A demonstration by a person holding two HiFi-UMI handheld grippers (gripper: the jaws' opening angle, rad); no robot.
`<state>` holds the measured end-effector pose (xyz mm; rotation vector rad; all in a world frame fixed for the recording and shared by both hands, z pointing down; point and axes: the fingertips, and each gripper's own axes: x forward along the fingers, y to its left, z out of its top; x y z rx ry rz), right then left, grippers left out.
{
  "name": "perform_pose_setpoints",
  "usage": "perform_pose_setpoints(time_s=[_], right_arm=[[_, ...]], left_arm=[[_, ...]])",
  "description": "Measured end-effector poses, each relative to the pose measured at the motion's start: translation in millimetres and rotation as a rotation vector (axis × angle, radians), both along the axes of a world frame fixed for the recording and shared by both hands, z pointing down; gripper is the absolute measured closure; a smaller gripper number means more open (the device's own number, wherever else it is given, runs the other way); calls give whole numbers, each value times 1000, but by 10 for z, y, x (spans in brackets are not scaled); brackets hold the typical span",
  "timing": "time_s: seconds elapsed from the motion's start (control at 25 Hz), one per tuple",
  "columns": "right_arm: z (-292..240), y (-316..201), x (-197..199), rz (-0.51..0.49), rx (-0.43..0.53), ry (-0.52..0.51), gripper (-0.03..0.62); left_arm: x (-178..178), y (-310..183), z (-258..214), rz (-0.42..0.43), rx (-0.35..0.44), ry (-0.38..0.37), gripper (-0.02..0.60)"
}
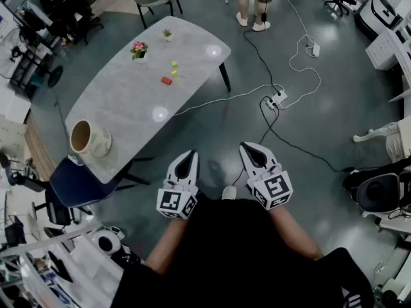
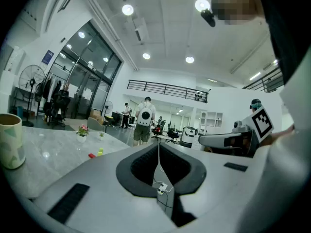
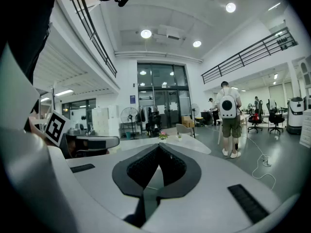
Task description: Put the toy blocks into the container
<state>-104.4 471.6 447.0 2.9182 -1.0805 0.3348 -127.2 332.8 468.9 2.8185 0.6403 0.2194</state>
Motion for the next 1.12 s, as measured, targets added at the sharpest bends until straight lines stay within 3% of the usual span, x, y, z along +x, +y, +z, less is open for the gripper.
perform_pose_setpoints(time_s=[0.28, 0.92, 1.0, 1.08, 1.12], right_arm=[[-136, 155, 35, 37, 86, 18, 597], [10, 271, 60, -6, 39, -30, 594], [6, 355, 101, 12, 45, -32, 545], [18, 433, 144, 39, 42, -40, 427], [33, 463, 161, 47, 38, -44, 408]], left_arm=[[20, -4, -84, -9, -8, 30, 572], [58, -20, -66, -11, 4, 33, 571], [61, -62, -42, -17, 8, 26, 565], [69, -109, -11, -20, 12, 16, 484], [75, -126, 5, -18, 12, 13, 439]])
